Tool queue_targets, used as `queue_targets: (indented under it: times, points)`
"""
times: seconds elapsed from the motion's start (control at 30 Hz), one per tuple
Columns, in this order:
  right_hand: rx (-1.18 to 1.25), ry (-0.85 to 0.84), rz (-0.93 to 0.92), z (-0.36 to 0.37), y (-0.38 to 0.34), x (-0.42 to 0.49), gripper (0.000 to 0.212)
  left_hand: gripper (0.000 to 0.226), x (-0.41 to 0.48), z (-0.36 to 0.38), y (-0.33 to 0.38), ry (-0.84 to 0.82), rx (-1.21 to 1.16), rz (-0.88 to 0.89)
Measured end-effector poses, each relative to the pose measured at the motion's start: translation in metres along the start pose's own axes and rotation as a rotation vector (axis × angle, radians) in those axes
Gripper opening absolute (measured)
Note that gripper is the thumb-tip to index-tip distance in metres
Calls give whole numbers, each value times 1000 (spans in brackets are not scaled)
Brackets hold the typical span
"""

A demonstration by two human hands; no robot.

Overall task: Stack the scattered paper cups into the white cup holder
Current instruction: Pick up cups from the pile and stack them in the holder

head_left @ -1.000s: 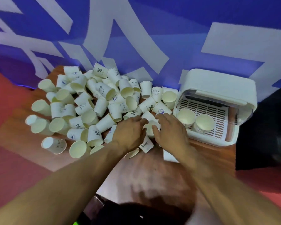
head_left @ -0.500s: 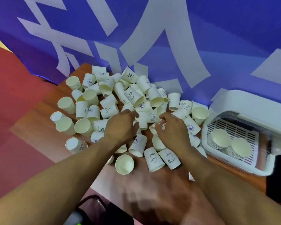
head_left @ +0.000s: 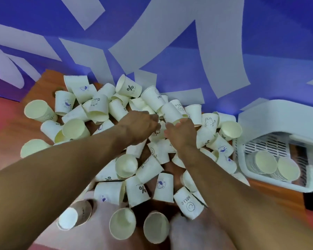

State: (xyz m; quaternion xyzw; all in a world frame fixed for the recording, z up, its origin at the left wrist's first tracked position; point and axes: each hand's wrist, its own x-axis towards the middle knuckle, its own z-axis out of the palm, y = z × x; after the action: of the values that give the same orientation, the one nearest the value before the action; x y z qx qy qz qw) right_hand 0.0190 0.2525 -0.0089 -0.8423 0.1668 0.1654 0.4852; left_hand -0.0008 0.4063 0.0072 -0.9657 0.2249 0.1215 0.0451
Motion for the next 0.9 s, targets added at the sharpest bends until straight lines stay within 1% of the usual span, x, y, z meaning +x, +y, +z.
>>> queue_targets:
  times: [0.1, 0.17, 0.23, 0.3, 0.33, 0.4, 0.5, 0.57, 0.67, 0.7, 0.77, 0.83, 0.9]
  points:
    - [69, 57, 97, 15, -6, 13, 51, 35, 14, 9, -10, -49, 77, 120]
    - [97, 85, 177, 22, -9, 21, 51, 35, 21, 13, -13, -87, 102, 171]
    - [126, 113, 238, 27, -12, 29, 55, 33, 26, 13, -16, -117, 137, 186]
    - [122, 141, 259, 28, -13, 37, 55, 28, 30, 9, -16, -119, 186, 184]
    - [127, 151, 268, 29, -13, 41, 51, 27, 32, 6, -16, -125, 208, 188]
    - [167, 181, 271, 27, -15, 43, 33, 27, 35, 0, -14, -152, 246, 204]
    - [134, 273, 230, 17, -18, 40, 20, 25, 36, -10, -12, -158, 296, 209]
    - [153, 290, 206, 8, -23, 33, 6, 21, 34, -19, -13, -147, 292, 180]
    - [145, 342, 142, -10, -28, 21, 13, 18, 30, -31, -14, -98, 294, 134]
    - [110, 370, 111, -17, -30, 16, 13, 17, 28, -36, -12, -68, 296, 122]
    - [70, 414, 73, -32, -35, 4, 4, 18, 23, -46, -7, -6, 295, 91]
    - [71, 433, 23, -46, -36, -7, 11, 22, 19, -56, 2, 43, 302, 63]
    - [63, 455, -29, -61, -36, -19, 20, 22, 15, -68, 12, 127, 280, 42]
